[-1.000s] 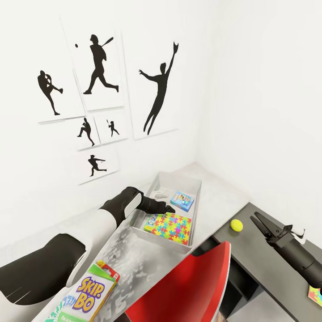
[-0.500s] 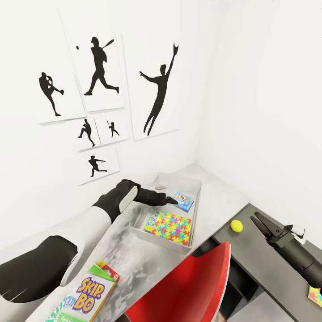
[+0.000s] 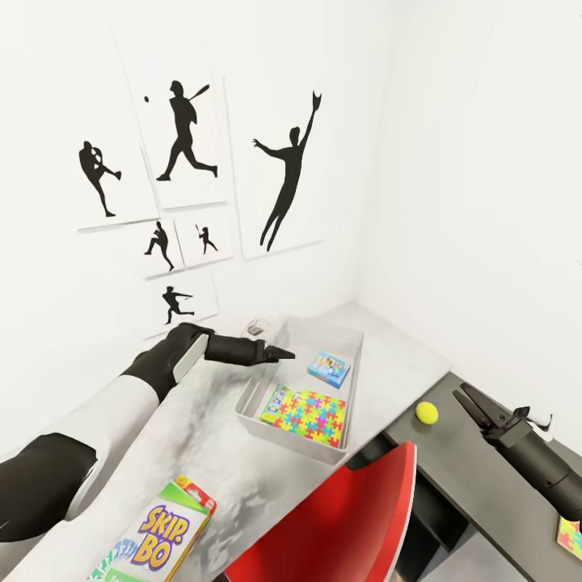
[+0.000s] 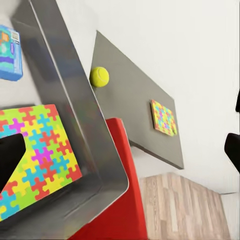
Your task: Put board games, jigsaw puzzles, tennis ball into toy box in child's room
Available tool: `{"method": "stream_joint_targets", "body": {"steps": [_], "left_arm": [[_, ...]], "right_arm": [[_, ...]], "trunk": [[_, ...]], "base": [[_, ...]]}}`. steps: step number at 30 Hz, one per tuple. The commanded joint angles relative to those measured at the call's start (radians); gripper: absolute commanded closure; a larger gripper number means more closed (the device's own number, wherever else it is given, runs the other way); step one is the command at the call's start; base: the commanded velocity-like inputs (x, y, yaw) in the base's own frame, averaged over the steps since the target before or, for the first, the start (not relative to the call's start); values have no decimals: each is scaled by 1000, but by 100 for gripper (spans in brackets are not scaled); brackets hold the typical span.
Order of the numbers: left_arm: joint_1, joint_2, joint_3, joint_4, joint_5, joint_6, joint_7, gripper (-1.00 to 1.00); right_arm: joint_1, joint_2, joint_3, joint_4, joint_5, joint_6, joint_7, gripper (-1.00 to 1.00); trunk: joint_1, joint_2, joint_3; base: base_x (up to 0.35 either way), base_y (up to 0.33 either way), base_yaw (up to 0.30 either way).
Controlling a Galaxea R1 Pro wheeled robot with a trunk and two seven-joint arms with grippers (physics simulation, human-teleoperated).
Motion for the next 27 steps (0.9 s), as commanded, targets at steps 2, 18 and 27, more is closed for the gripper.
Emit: {"method": "stream_joint_targets", "body": {"steps": [2, 18, 27], "left_arm": [[9, 28, -5, -12, 8, 4, -43, -100], [265, 347, 100, -263, 11, -9, -519, -100], [522, 444, 346, -298, 11, -105, -594, -100]], "right_arm": [[-1, 0, -1, 0, -2, 5, 1, -100], [-1, 0, -1, 0, -2, 5, 1, -100], [-1, 0, -1, 0, -1, 5, 1, -100]], "trunk": [[1, -2, 1], [1, -2, 27], [1, -2, 42]], "base": [[0, 0, 0], [0, 0, 0], [-6, 0, 0]]}}
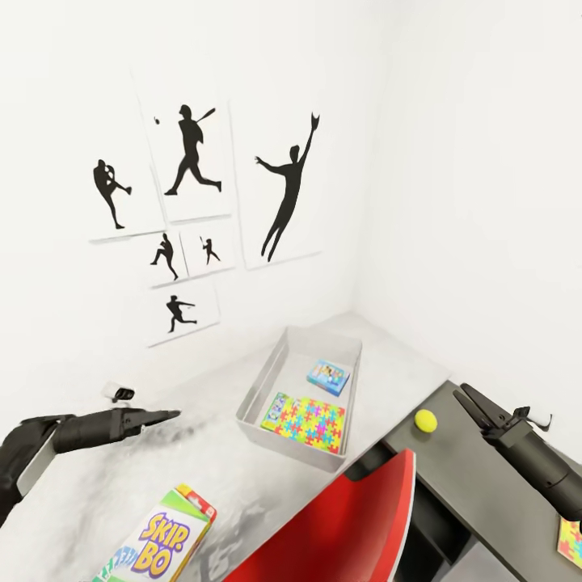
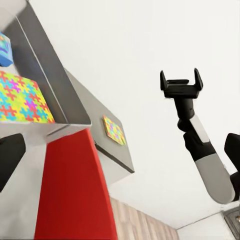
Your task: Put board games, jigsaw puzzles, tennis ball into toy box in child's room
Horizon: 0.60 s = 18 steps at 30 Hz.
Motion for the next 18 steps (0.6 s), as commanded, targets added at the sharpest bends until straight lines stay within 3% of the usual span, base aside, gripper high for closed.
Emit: {"method": "stream_joint_targets", "body": {"steps": [1, 6, 18], "left_arm": [[19, 4, 14, -1, 5, 0, -2, -100], [93, 10, 94, -32, 6, -42, -2, -100], [116, 2, 118, -72, 3, -49, -2, -100]], "right_arm": [[-1, 0, -1, 0, -2, 5, 1, -100], [-1, 0, -1, 0, -2, 4, 1, -100], [-1, 0, -1, 0, -1, 2, 1, -100]], "trunk": [[1, -2, 0], [1, -2, 8], [1, -2, 27]], "base": [[-54, 0, 0], [-173, 0, 0], [-313, -9, 0]]}}
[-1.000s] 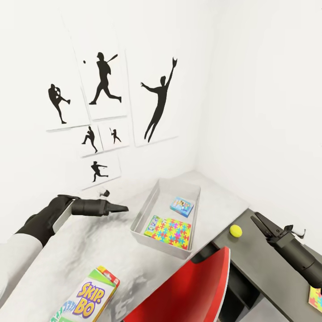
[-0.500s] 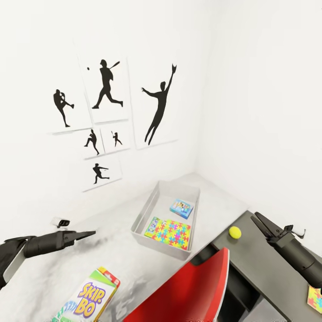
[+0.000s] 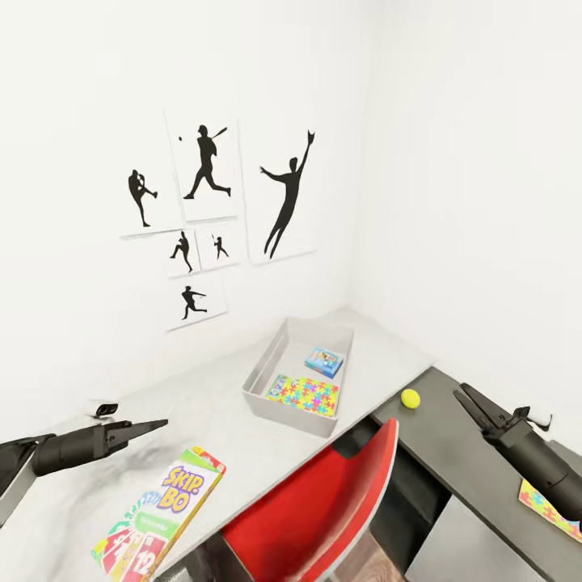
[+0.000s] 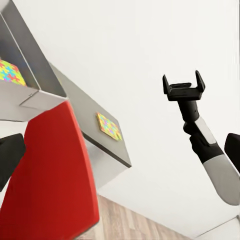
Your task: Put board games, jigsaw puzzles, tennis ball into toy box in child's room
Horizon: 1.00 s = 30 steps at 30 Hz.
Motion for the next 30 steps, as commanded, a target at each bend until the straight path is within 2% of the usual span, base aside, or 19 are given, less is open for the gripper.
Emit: {"method": "stream_joint_targets", "body": {"steps": [1, 11, 22, 30], "left_arm": [[-1, 0, 0, 0, 0, 10, -3, -100], [0, 0, 2, -2, 1, 9, -3, -100], [0, 0, 3, -2, 1, 10, -3, -100], [0, 0, 4, -2, 1, 8, -3, -100]], "right_arm": [[-1, 0, -1, 0, -2, 5, 1, -100], [-1, 0, -1, 0, -2, 4, 1, -100], [-1, 0, 0, 0, -1, 2, 1, -100], [-1, 0, 0, 0, 26, 2, 0, -100]], "trunk": [[0, -2, -1], [0, -2, 16], [0, -2, 34], [0, -2, 47]], "base": [[-312, -81, 0], [-228, -116, 0], [-26, -15, 6], [-2, -1, 50]]}}
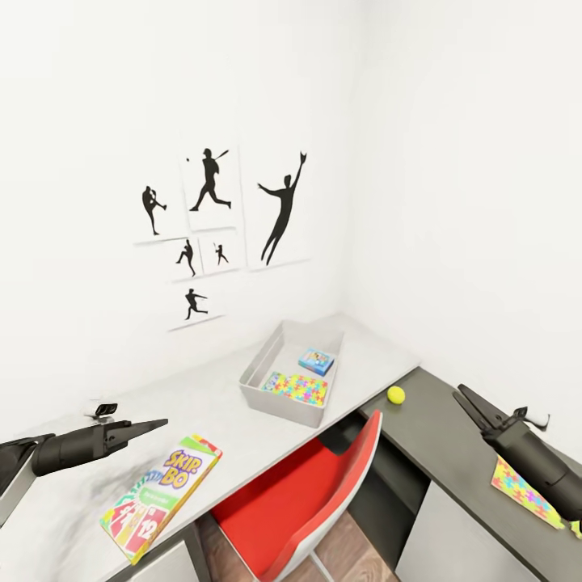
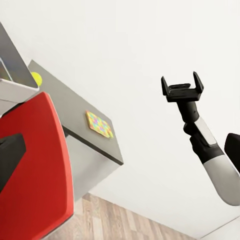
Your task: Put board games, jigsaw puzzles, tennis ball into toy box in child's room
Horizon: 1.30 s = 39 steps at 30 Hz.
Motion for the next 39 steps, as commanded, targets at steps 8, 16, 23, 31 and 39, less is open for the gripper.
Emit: {"method": "stream_joint_targets", "body": {"steps": [8, 16, 23, 31, 39], "left_arm": [[-1, 0, -1, 0, 0, 9, -3, -100], [-1, 1, 0, -3, 2, 7, -3, -100], [-1, 1, 3, -1, 2, 9, -3, -100], [-1, 1, 5, -1, 0, 13, -3, -100], [-1, 0, 6, -1, -1, 13, -3, -100]], "right_arm": [[-1, 0, 0, 0, 14, 5, 0, -100], [-1, 0, 0, 0, 17, 7, -3, -100], [-1, 0, 0, 0, 17, 7, -4, -100], [-1, 0, 0, 0, 16, 7, -4, -100], [-1, 0, 5, 0, 17, 6, -7, -100]], "trunk": [[1, -2, 11], [1, -2, 24], [1, -2, 35], [1, -2, 39], [1, -2, 41]], "base": [[0, 0, 66], [0, 0, 69], [-1, 0, 64], [-130, 51, 29], [-232, 106, 192]]}}
